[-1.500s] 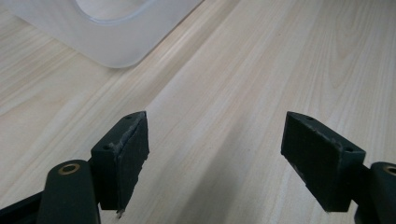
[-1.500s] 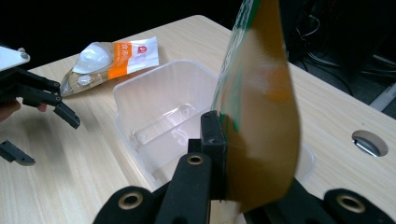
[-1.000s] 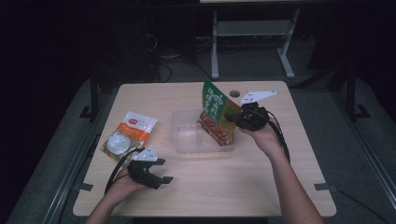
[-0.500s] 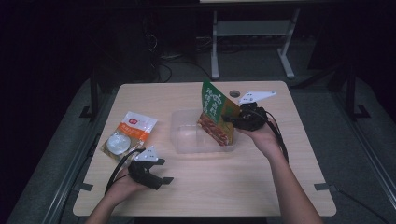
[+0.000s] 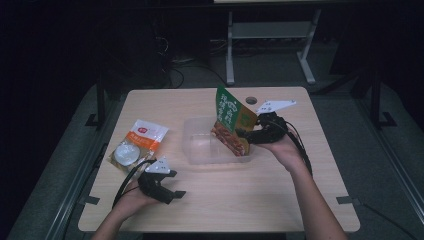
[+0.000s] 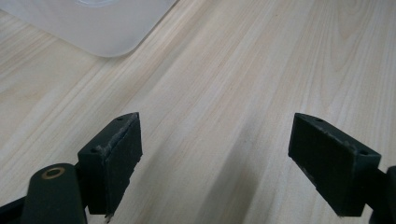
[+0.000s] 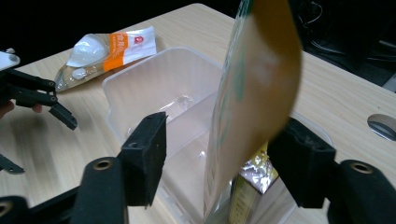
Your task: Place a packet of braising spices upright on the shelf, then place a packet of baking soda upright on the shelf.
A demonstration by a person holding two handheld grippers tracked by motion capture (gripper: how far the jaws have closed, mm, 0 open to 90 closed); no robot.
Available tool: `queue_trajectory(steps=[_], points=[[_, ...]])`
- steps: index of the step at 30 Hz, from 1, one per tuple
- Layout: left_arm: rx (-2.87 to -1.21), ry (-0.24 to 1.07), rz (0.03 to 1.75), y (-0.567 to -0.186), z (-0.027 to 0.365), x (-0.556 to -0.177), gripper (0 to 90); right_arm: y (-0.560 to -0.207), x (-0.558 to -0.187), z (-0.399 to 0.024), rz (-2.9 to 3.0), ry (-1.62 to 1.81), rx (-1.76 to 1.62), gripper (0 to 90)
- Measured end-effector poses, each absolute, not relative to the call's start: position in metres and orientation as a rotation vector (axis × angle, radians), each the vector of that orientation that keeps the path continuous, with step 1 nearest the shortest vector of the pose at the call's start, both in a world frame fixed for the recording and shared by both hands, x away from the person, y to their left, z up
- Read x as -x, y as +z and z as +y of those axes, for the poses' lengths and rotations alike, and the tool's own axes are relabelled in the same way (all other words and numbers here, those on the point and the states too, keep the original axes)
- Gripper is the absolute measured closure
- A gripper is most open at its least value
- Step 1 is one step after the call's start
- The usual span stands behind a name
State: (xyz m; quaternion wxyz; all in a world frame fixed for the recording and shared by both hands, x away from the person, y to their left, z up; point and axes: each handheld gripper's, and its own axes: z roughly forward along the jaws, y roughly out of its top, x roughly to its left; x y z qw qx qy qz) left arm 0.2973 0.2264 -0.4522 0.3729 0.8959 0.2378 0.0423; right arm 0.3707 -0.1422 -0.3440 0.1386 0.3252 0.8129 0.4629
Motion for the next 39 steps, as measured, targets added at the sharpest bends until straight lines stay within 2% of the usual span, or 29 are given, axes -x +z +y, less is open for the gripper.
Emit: queue_trajectory(steps=[8,20,30,39], points=[[-2.299,0.108,0.614,-0.45,0.227,-0.297,16.2,-0.349,-0.355,-0.156,2.361,1.293,-0.94,28.5],[-2.313,0.111,0.613,-0.45,0.226,-0.296,16.2,-0.382,-0.321,-0.18,2.41,1.27,-0.905,27.0],[-2.307,0.13,0.659,-0.444,0.234,-0.298,16.3,-0.419,-0.29,-0.179,2.505,1.244,-0.895,24.9],[-2.29,0.225,0.741,-0.43,0.259,-0.307,16.5,-0.442,-0.285,-0.176,2.578,1.223,-0.891,24.0]])
